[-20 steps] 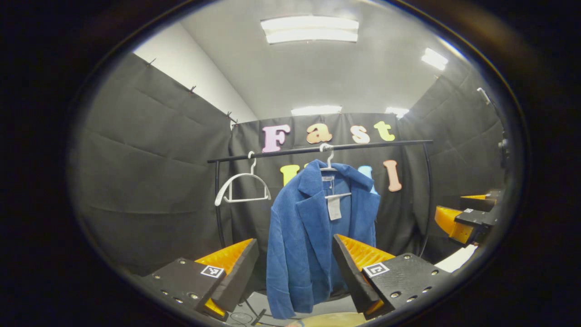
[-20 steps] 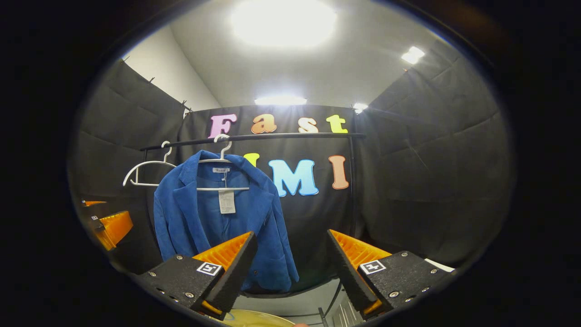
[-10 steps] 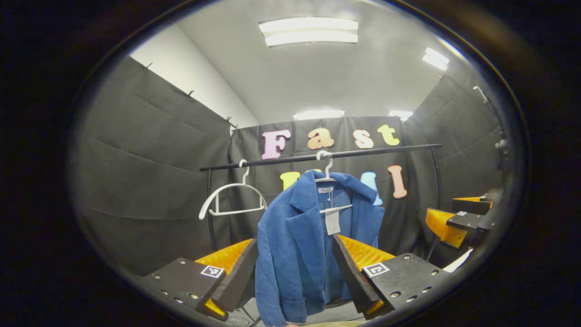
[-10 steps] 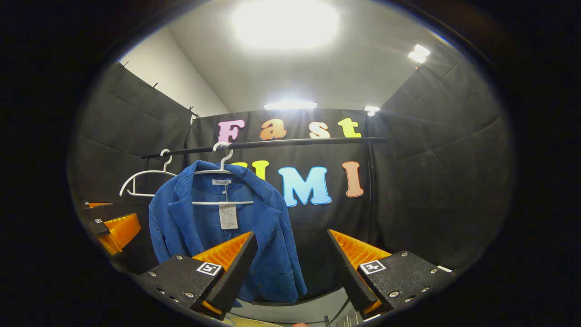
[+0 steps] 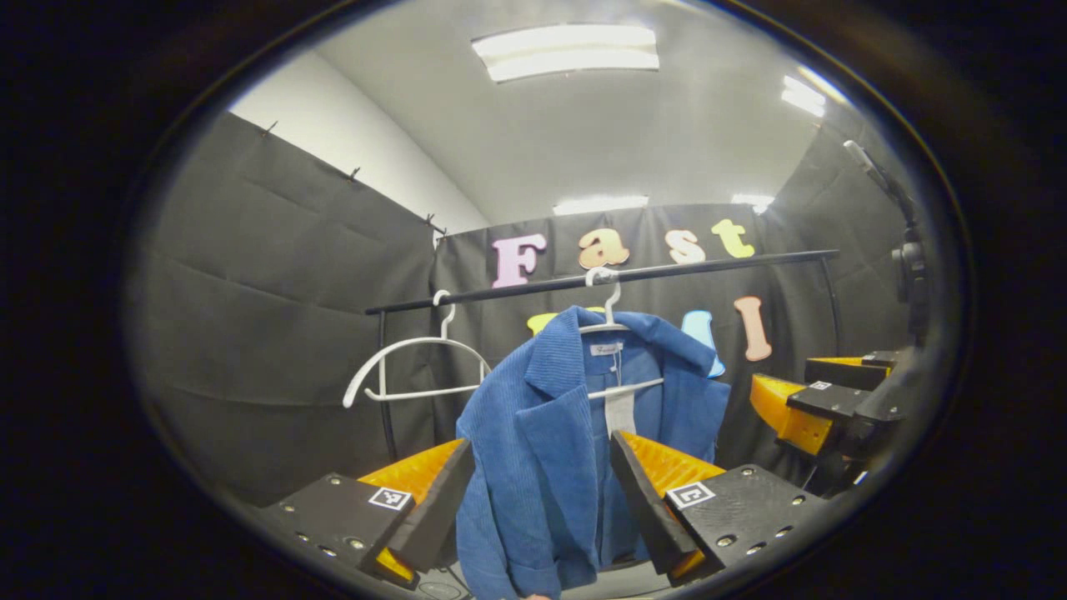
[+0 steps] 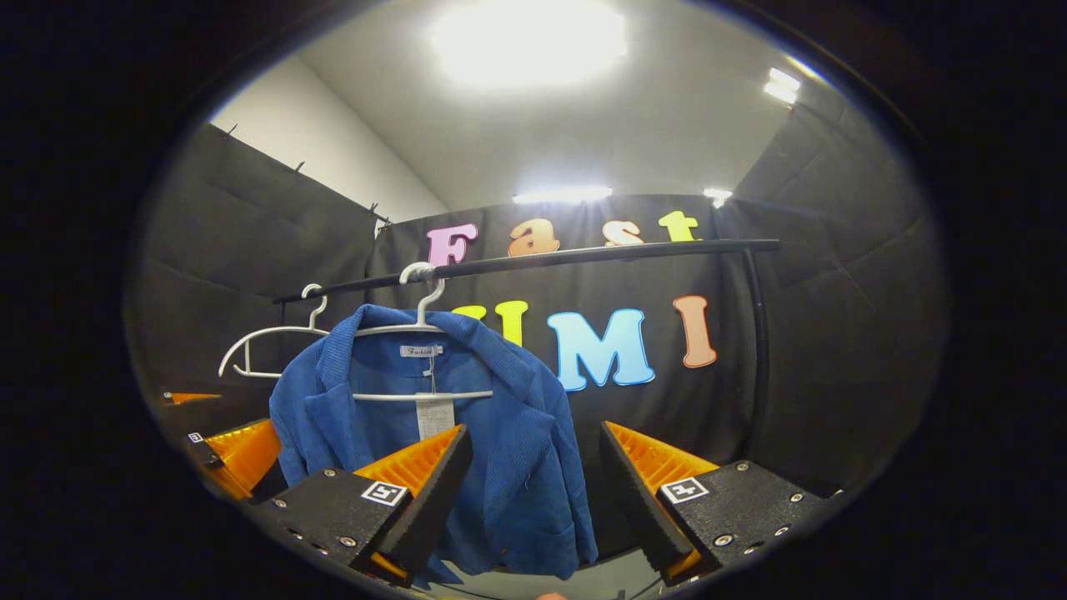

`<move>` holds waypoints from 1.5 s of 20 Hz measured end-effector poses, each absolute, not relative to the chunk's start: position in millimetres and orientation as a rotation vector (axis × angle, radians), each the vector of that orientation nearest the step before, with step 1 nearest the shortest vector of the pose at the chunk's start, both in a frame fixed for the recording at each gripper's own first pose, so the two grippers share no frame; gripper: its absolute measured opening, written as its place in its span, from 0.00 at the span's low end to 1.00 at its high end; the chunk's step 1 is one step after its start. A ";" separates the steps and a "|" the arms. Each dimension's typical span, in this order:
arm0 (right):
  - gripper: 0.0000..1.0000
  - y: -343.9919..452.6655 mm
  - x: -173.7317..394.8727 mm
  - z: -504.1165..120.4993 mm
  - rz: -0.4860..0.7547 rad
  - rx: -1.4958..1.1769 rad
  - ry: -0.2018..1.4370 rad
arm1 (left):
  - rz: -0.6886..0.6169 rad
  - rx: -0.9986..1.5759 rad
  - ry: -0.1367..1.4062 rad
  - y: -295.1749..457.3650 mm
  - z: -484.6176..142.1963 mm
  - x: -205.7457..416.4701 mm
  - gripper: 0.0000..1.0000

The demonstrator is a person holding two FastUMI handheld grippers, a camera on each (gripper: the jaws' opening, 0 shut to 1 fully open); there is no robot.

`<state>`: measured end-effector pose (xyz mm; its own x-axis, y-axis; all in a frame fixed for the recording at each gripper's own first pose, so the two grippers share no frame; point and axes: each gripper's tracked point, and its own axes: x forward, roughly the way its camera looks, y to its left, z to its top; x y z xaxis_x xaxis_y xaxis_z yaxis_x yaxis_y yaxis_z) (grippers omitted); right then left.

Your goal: Grasp the clothes on the hanger with both hands and then place them into the laundry hamper below.

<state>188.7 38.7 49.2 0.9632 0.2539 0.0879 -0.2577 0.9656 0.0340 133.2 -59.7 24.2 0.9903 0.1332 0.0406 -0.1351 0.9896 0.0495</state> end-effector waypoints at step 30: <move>0.93 110.8 352.4 -15.6 0.427 0.074 -0.002 | 0.314 0.141 0.052 -63.6 -46.6 262.8 0.99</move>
